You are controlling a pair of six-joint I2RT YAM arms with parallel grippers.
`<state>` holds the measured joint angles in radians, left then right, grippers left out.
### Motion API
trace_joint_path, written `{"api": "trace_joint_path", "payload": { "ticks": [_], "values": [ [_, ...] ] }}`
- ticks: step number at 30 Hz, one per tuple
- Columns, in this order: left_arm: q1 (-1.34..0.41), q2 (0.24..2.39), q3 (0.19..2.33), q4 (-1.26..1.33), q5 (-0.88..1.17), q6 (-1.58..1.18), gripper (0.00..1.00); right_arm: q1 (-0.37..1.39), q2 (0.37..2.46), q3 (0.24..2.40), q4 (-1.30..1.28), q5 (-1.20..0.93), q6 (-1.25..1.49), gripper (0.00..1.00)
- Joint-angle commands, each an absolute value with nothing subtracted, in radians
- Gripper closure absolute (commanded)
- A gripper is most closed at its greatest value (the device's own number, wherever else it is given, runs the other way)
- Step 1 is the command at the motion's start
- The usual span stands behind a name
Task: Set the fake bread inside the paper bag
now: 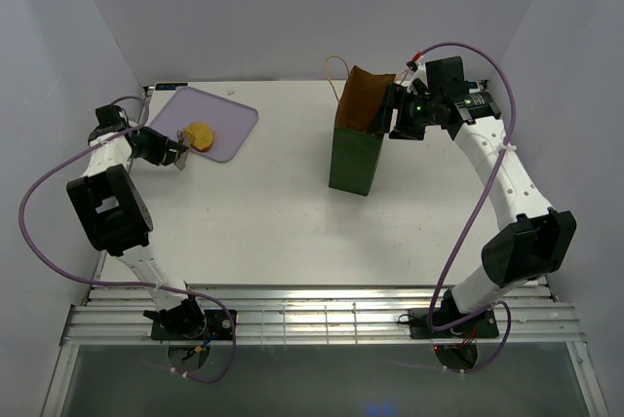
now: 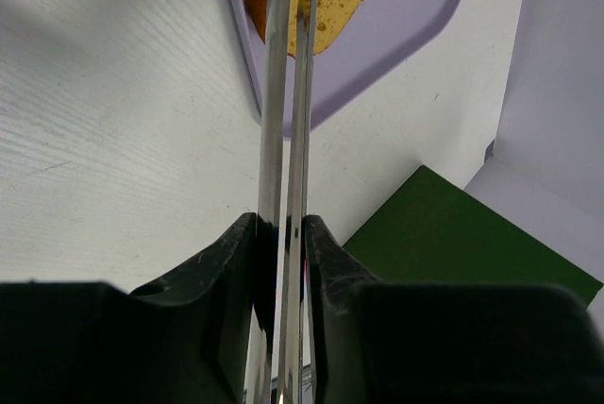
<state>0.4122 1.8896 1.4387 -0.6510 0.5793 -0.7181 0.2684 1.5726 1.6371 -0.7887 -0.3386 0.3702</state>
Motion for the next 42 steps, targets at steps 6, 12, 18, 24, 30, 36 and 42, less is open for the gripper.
{"api": "trace_joint_path", "payload": {
  "ticks": [6,12,18,24,30,36,42],
  "values": [
    [0.416,1.853,1.453,-0.655,0.554,-0.722,0.98,0.265,1.534,1.641,-0.765,-0.336,0.362,0.28],
    [0.414,1.819,1.474,-0.657,0.557,-0.756,1.0,0.265,1.54,1.649,-0.765,-0.339,0.362,0.28],
    [0.411,1.781,1.497,-0.661,0.586,-0.792,1.0,0.265,1.548,1.661,-0.769,-0.339,0.364,0.28],
    [0.407,1.738,1.522,-0.664,0.626,-0.819,1.0,0.265,1.548,1.658,-0.77,-0.334,0.365,0.28],
    [0.403,1.7,1.555,-0.666,0.673,-0.841,1.0,0.265,1.548,1.661,-0.775,-0.331,0.367,0.28],
    [0.397,1.666,1.6,-0.661,0.735,-0.87,1.0,0.265,1.546,1.67,-0.785,-0.324,0.368,0.28],
    [0.379,1.64,1.661,-0.635,0.805,-0.908,1.0,0.265,1.537,1.675,-0.802,-0.31,0.37,0.28]
  ]
}}
